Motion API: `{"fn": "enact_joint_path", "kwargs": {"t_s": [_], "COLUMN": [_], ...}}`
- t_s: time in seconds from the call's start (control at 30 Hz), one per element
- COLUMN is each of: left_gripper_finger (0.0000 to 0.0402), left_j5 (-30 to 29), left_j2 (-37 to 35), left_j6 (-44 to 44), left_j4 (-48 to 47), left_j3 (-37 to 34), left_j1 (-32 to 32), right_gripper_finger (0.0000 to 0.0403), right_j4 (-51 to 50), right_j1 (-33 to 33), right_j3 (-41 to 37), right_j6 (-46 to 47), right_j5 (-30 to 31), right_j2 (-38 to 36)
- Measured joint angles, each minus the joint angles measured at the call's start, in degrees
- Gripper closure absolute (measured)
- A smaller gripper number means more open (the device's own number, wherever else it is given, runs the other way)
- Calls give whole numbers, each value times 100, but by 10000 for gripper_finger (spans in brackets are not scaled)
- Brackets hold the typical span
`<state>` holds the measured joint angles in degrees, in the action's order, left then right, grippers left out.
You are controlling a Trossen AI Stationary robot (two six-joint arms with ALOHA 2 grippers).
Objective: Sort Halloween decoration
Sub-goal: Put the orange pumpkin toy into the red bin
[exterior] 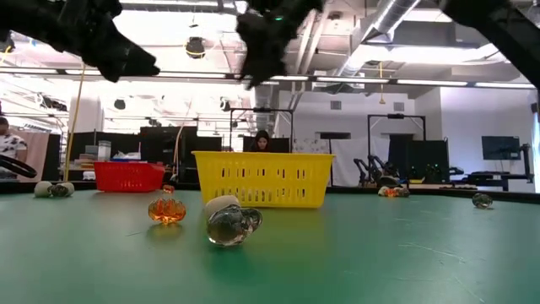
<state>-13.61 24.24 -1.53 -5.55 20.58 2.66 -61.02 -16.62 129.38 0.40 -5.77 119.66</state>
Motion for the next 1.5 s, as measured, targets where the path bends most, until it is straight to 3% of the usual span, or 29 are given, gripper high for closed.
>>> {"fn": "enact_joint_path", "kwargs": {"t_s": [0.17, 0.27, 0.4, 0.5, 0.6, 0.7, 0.77, 0.93, 1.03, 1.17, 1.27, 1.5], "left_gripper_finger": [203, 203, 203, 204, 209, 218, 223, 228, 229, 229, 229, 229], "left_j5": [901, 1090, 1094, 1568, 1796, 1134, 1035, 1859, 1787, 1335, 1084, 1095], "left_j2": [1221, 2099, 2937, 3283, 3324, 3319, 3323, 3375, 3604, 4182, 4608, 5409], "left_j6": [-341, -509, -929, -1101, -1169, -1928, -2634, -4444, -5167, -5208, -5156, -5110], "left_j4": [973, 1182, 1255, 931, -10, -1244, -1913, -2491, -2018, -1427, -1315, -1308], "left_j3": [4, 3, 293, 534, 871, 1199, 1309, 1333, 1333, 1335, 1335, 1335], "left_j1": [-81, -214, -374, -690, -1156, -1540, -1750, -2688, -3502, -4269, -4474, -4540], "right_gripper_finger": [182, 182, 182, 182, 182, 182, 182, 182, 182, 182, 182, 182], "right_j4": [-1659, -2051, -1989, -1731, -967, 340, 1448, 3640, 3876, 3797, 3800, 3849], "right_j1": [345, 718, 1419, 2147, 3043, 3855, 4320, 5025, 5164, 5191, 5184, 4935], "right_j3": [3, -323, -1496, -2717, -4168, -5472, -6180, -7418, -7661, -7643, -7643, -7641], "right_j6": [-60, 159, 745, 1565, 2368, 2800, 2798, 2211, 1562, 1495, 1456, 1408], "right_j5": [42, 511, 1266, 2017, 2955, 3768, 4209, 4764, 4776, 4771, 4775, 4777], "right_j2": [-903, -1402, -2212, -3123, -3950, -4583, -4970, -5255, -5224, -5235, -5234, -5233]}}
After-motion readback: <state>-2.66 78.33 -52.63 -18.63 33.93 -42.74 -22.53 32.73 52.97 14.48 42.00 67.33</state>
